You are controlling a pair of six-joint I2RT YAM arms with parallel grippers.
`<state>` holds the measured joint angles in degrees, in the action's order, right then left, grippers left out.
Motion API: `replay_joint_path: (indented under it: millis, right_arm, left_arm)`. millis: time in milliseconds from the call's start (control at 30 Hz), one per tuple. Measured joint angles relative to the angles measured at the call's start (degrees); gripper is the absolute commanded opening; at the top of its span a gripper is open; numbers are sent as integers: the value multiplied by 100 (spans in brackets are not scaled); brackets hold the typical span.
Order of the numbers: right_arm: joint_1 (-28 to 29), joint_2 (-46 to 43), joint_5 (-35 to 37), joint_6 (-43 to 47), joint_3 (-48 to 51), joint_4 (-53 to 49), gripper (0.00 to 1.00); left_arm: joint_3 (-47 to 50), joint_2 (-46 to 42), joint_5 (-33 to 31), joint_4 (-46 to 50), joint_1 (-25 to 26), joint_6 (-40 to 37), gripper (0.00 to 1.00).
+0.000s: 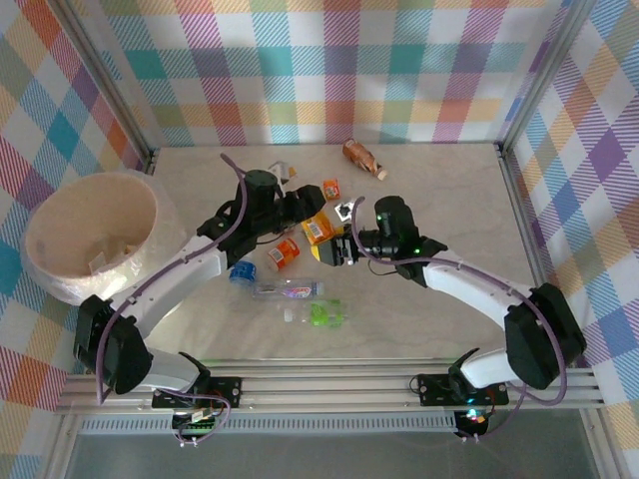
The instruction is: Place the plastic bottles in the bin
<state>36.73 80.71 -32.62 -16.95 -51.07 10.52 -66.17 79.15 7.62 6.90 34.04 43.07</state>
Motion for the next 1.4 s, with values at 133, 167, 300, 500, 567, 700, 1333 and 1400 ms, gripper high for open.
replay_joint_path:
  millis: [133, 167, 300, 500, 567, 700, 1333, 1400]
  right_arm:
    - [11, 203, -221, 68, -166, 20, 79]
    - [11, 243, -267, 68, -212, 28, 82]
    - [11, 321, -358, 146, -400, 59, 99]
    - [11, 339, -186, 588, -734, -240, 100]
    - [11, 334, 28, 743, -804, -369, 100]
    - [11, 275, 544, 896, -817, -481, 100]
    - [11, -61, 2098, 835, -699, 70, 100]
    - [11, -61, 2146, 802, -686, 81, 100]
  left_arm:
    - [153, -251, -280, 24, 0, -26, 53]
    - [188, -326, -358, 46, 2, -46, 53]
    - [219, -544, -680, 199, 7, -146, 53]
    - [199, -857, -1322, 737, 7, -385, 51]
    - [170, -981, -1569, 990, 7, -470, 51]
    - [-11, -1296, -2100, 1582, -15, -723, 50]
    - [-3220, -1788, -5073, 4454, -1556, -2820, 49]
    - [-3294, -1681, -4861, 4612, -2256, -2850, 48]
